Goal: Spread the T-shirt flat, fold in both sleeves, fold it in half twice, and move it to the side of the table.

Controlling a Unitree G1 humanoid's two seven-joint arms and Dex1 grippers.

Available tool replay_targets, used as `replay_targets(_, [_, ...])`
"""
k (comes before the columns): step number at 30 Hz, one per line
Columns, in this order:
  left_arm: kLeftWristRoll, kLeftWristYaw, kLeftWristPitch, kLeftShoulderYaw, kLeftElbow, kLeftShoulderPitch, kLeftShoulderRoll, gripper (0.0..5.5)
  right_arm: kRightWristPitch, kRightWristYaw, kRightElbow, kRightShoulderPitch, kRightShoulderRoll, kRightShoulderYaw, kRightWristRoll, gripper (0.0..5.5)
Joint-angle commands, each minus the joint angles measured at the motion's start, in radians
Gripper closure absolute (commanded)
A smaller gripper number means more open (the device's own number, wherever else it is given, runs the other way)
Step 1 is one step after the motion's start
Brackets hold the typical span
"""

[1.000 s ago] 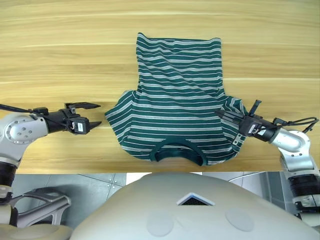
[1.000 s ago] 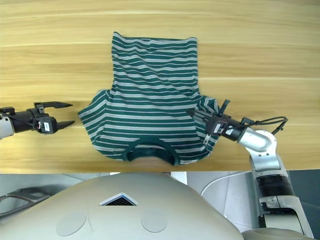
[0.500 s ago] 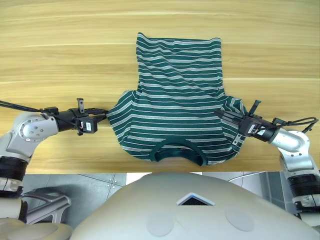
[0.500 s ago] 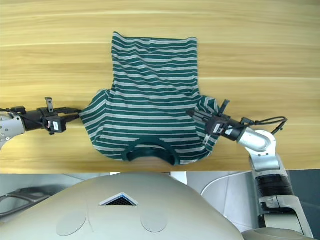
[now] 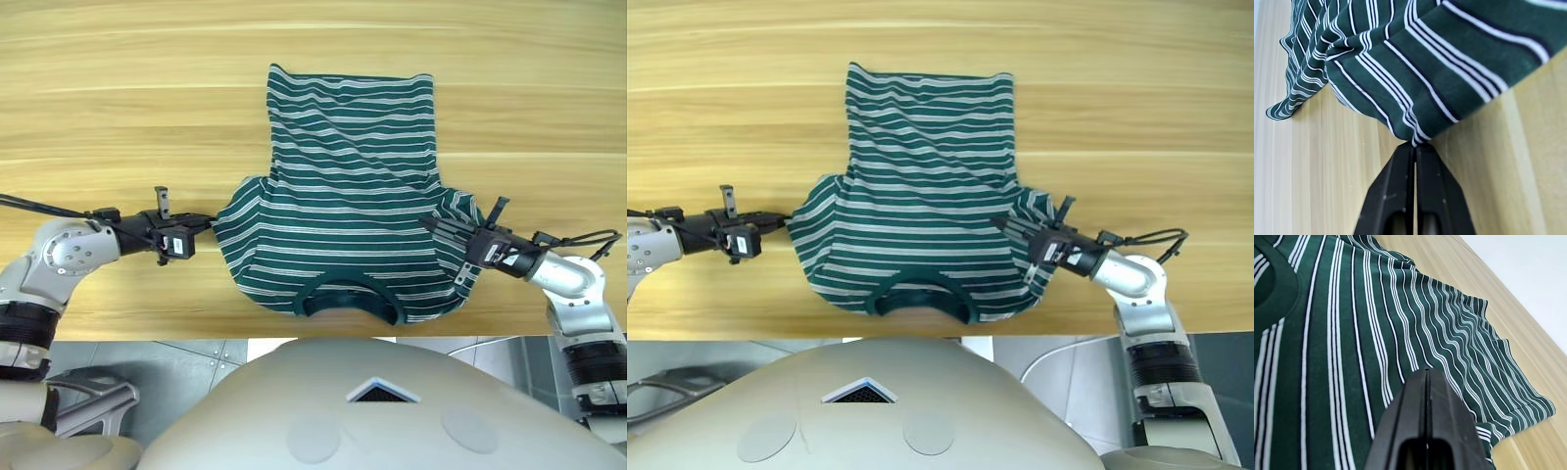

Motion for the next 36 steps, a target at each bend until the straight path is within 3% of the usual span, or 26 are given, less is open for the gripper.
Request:
replay_targets(1, [-0.048, -0.011, 0.005, 0.016, -0.072, 0.000, 0.000, 5.49, 0.003, 0.007, -0.004, -0.010, -0.002, 0.002, 0.004, 5.50])
replay_targets(10, [-0.083, 0.011, 0.011, 0.035, -0.192, -0.062, -0.055, 5.49, 0.000, 0.003, -0.011, -0.007, 0.000, 0.005, -0.001, 5.50])
replay_targets(36, [0.028, -0.034, 0.035, -0.150, -0.199, -0.179, -0.228, 5.49, 0.007, -0.005, -0.052, -0.011, -0.004, 0.010, -0.003, 5.50])
